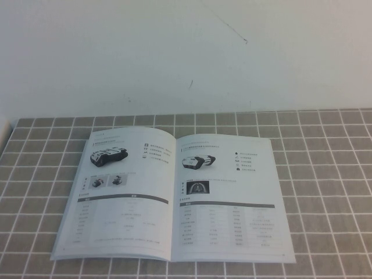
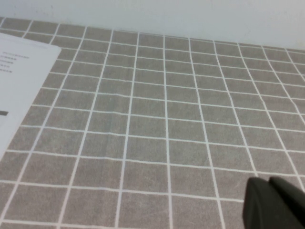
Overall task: Close book
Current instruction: 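Close the open booklet and leave it lying on the table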
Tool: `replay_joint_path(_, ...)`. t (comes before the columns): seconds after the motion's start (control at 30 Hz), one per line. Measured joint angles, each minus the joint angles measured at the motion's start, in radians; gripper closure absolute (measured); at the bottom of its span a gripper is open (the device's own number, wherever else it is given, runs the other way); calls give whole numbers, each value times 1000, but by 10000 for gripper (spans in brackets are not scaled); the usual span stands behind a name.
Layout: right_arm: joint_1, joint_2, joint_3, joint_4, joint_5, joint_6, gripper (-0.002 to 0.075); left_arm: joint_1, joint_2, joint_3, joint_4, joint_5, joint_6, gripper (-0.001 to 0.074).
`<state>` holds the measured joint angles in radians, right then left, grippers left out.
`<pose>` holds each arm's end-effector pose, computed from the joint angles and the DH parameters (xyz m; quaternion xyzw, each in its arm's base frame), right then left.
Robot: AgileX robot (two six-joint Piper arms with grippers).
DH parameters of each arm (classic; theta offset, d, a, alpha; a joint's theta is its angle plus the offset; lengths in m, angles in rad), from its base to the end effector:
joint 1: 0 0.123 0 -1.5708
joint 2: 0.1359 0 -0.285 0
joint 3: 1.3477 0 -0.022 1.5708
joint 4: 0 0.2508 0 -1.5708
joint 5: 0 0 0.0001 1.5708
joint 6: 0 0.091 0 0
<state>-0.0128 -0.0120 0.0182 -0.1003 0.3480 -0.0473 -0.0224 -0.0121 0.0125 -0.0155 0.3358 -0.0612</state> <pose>0.0531 -0.0038 0.1765 -0.0408 0.7933 -0.0604 0.6044 0.0533 -0.0017 0.1793 -0.0195 0.7892 -0.0322 0.6130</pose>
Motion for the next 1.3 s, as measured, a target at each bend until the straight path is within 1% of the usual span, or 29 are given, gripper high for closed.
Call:
replay_joint_path(0.43, 0, 0, 2, 0, -10, 0, 729, 0, 0, 2, -4, -21, 0, 738)
replay_joint_path(0.6, 0, 0, 9, 0, -104, 0, 729, 0, 0, 10, -4, -107, 0, 738)
replay_joint_path(0.73, 0, 0, 9, -1, -273, 0, 729, 0, 0, 10, -6, -262, 0, 738)
replay_joint_path(0.9, 0, 0, 9, -5, -578, 8, 729, 0, 0, 10, -7, -608, 0, 738)
replay_joint_path(1.0, 0, 0, 9, -1, -717, 23, 729, 0, 0, 10, -7, -813, 0, 738)
replay_joint_path(1.13, 0, 0, 9, 26, -789, 28, 729, 0, 0, 10, -7, -1040, 0, 738)
replay_joint_path(1.23, 0, 0, 9, 109, -806, 28, 729, 0, -2, 10, -7, -1141, 0, 738)
replay_joint_path(1.3, 0, 0, 9, 163, -816, 28, 729, 0, -2, 10, -7, -1176, 0, 738)
